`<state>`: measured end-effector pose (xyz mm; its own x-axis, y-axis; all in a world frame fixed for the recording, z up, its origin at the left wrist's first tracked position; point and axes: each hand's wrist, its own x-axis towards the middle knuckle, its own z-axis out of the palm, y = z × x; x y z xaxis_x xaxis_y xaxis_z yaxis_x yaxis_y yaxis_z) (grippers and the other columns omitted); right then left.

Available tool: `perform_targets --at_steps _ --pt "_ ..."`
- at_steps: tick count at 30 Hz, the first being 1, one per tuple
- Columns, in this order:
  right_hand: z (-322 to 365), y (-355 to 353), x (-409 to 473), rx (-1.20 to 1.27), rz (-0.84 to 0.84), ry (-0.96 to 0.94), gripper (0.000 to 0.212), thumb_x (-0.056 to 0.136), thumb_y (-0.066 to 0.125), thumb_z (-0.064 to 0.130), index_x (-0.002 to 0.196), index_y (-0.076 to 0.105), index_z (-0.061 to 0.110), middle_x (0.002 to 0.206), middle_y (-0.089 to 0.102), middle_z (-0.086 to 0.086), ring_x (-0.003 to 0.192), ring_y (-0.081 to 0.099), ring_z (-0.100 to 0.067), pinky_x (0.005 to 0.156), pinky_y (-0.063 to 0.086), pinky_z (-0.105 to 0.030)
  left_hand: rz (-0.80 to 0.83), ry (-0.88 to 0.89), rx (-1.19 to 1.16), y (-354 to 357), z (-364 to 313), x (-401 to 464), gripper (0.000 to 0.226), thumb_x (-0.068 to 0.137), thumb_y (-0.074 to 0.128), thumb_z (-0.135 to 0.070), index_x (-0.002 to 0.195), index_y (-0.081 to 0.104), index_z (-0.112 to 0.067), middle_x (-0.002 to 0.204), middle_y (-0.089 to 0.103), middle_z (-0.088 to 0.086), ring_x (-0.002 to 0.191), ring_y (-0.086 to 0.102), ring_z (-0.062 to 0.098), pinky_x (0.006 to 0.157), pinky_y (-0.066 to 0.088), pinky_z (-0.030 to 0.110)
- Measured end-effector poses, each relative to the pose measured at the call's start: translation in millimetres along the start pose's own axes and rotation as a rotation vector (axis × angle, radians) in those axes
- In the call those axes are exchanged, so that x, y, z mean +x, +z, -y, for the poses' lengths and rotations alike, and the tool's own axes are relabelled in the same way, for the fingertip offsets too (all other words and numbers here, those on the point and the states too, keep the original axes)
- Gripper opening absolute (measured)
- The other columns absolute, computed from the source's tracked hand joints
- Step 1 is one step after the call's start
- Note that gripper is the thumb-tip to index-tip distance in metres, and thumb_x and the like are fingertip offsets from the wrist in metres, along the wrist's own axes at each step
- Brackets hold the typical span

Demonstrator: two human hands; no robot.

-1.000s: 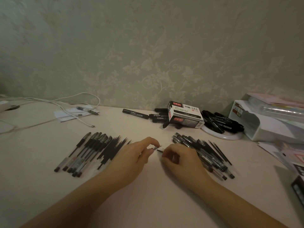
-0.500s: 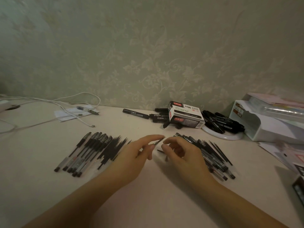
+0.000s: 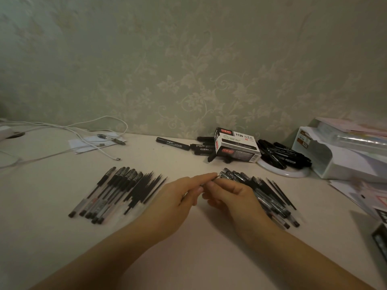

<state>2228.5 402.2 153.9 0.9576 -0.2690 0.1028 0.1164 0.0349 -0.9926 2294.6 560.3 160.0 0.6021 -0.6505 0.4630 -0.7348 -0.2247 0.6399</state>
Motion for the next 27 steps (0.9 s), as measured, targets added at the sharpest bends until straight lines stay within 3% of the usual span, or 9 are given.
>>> perform_targets --at_steps 4,7,10,13,16,19,27 --pt "7 -8 9 0.136 -0.158 -0.033 0.019 0.099 0.055 0.017 0.096 0.072 0.011 0.092 0.077 -0.008 0.081 0.072 -0.016 0.069 0.056 -0.02 0.013 -0.037 0.032 -1 2 -1 0.042 0.1 0.043 -0.027 0.136 0.042 -0.049 0.072 0.054 -0.013 0.066 0.051 -0.001 0.062 0.04 0.01" --pt "22 -28 19 0.108 -0.351 -0.12 0.015 0.101 0.05 0.017 0.098 0.064 0.012 0.083 0.076 -0.002 0.073 0.071 -0.011 0.065 0.056 -0.02 0.015 -0.065 0.048 -3 4 -2 0.039 0.1 0.041 -0.032 0.137 0.041 -0.043 0.072 0.053 -0.013 0.067 0.052 -0.004 0.061 0.04 0.008" --pt "32 -58 23 -0.374 -0.472 -0.194 0.012 0.099 0.056 0.022 0.093 0.067 0.021 0.071 0.07 0.004 0.064 0.064 -0.004 0.062 0.053 -0.021 0.01 -0.082 0.083 -3 5 -1 0.036 0.1 0.04 -0.033 0.135 0.044 -0.041 0.075 0.054 -0.012 0.065 0.051 -0.007 0.058 0.039 0.009" --pt "34 -82 22 -0.915 -0.485 -0.205 0.009 0.093 0.065 0.024 0.085 0.069 0.023 0.07 0.064 0.013 0.064 0.06 0.0 0.058 0.038 -0.013 0.008 -0.104 0.092 -2 8 0 0.035 0.099 0.04 -0.035 0.133 0.046 -0.042 0.077 0.055 -0.013 0.064 0.05 -0.009 0.057 0.037 0.011" --pt "28 -95 21 -1.187 -0.492 -0.138 0.01 0.092 0.068 0.021 0.086 0.073 0.014 0.076 0.069 0.0 0.066 0.059 -0.008 0.058 0.043 -0.022 -0.009 -0.113 0.102 -1 9 0 0.033 0.099 0.041 -0.036 0.13 0.049 -0.041 0.077 0.055 -0.012 0.064 0.05 -0.009 0.057 0.037 0.013" --pt "22 -100 21 -1.35 -0.47 -0.073 0.015 0.092 0.067 0.022 0.09 0.075 0.009 0.08 0.07 -0.008 0.069 0.062 -0.019 0.066 0.051 -0.031 -0.044 -0.122 0.124 -2 12 0 0.03 0.099 0.042 -0.034 0.127 0.053 -0.037 0.076 0.055 -0.013 0.065 0.051 -0.011 0.057 0.037 0.013" --pt "19 -103 23 -1.458 -0.439 -0.004 0.022 0.097 0.06 0.023 0.09 0.074 0.008 0.079 0.066 -0.008 0.069 0.062 -0.019 0.069 0.055 -0.036 -0.304 -0.27 0.261 -24 26 6 0.013 0.096 0.048 -0.033 0.101 0.06 -0.031 0.069 0.059 -0.012 0.063 0.056 0.001 0.054 0.039 0.018"
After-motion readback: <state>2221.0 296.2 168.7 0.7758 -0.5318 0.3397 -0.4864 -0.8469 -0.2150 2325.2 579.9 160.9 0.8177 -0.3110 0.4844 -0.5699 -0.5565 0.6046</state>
